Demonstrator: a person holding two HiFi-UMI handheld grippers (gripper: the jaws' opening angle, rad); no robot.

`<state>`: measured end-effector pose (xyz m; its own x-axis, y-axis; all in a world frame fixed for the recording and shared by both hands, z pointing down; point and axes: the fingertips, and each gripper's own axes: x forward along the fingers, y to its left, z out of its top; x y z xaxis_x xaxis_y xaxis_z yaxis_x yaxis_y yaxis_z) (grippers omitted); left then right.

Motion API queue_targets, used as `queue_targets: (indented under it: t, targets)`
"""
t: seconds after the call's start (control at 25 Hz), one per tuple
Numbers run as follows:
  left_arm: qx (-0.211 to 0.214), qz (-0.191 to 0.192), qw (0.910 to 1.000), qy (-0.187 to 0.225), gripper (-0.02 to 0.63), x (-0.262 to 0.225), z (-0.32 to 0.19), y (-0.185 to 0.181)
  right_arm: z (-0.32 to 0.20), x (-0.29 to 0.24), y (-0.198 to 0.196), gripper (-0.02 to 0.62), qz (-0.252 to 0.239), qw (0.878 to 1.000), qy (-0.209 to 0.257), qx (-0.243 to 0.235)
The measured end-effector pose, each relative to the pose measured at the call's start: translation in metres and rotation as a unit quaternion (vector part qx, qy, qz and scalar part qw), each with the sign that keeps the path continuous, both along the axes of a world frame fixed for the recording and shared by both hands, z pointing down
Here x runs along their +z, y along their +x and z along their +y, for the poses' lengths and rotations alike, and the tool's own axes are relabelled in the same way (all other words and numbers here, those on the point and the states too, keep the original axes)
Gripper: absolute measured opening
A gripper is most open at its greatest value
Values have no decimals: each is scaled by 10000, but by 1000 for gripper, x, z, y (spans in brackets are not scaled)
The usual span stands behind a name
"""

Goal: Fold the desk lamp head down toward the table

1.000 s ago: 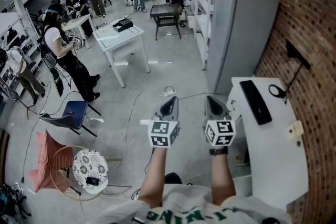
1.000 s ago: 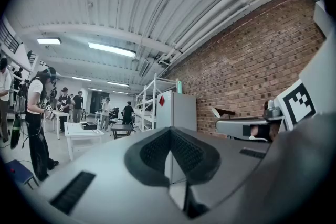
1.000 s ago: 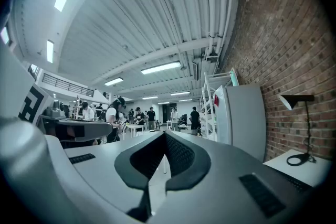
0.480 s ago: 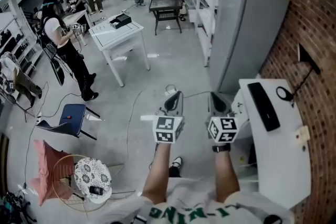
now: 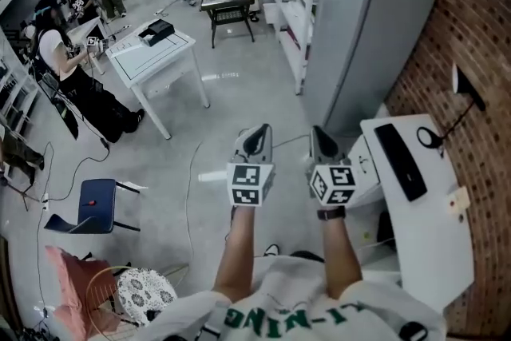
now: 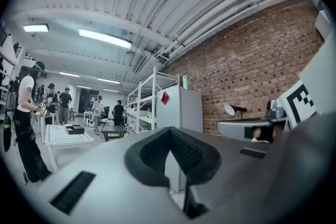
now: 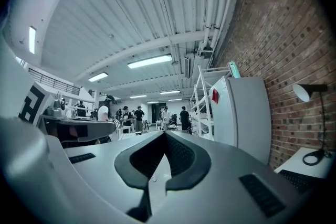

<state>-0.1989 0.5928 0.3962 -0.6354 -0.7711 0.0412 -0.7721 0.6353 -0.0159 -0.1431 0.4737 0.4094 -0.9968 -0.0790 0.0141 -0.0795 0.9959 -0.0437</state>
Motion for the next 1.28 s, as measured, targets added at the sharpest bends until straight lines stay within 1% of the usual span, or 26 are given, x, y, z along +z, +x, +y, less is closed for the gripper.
queue_targets:
  t: [0.12, 0.24, 0.36, 0.44, 0.64, 0.8, 0.92, 1.04, 1.2, 1.28]
  targets:
    - [111, 74, 9999, 30, 2, 3, -14, -24, -7, 6, -18, 3, 2, 10000, -15, -76]
    - [330, 116, 9994, -14, 2, 11, -43, -36, -30, 15, -26, 3, 57, 9999, -52, 88]
    - [589, 161, 9981, -35, 2, 16, -80, -44, -63, 24, -30, 3, 165, 9992, -88, 344]
    - [841, 188, 9962, -74, 2, 17, -108, -44, -87, 27, -27, 3, 215, 9981, -131, 565]
    - [1519, 216, 9880, -164, 2, 30, -187, -41, -155, 38, -19, 3, 232, 9924, -213, 1190]
    - [2025, 215, 9789, -154, 2, 32, -267, -28, -223, 37, 4, 3, 199, 9851, -199, 1699]
    - [2424, 182, 9699, -113, 2, 28, -329, -13, -281, 37, 24, 3, 101, 9773, -262, 2100]
    - [2824, 252, 9589, -140, 2, 25, -388, 9, -334, 34, 48, 3, 89, 9680, -257, 2493]
    - [3276, 311, 9442, -109, 2, 18, -464, 35, -397, 23, 73, 3, 98, 9593, -187, 2816]
    - [3538, 277, 9349, -104, 2, 13, -504, 53, -430, 14, 86, 3, 50, 9543, -150, 2983]
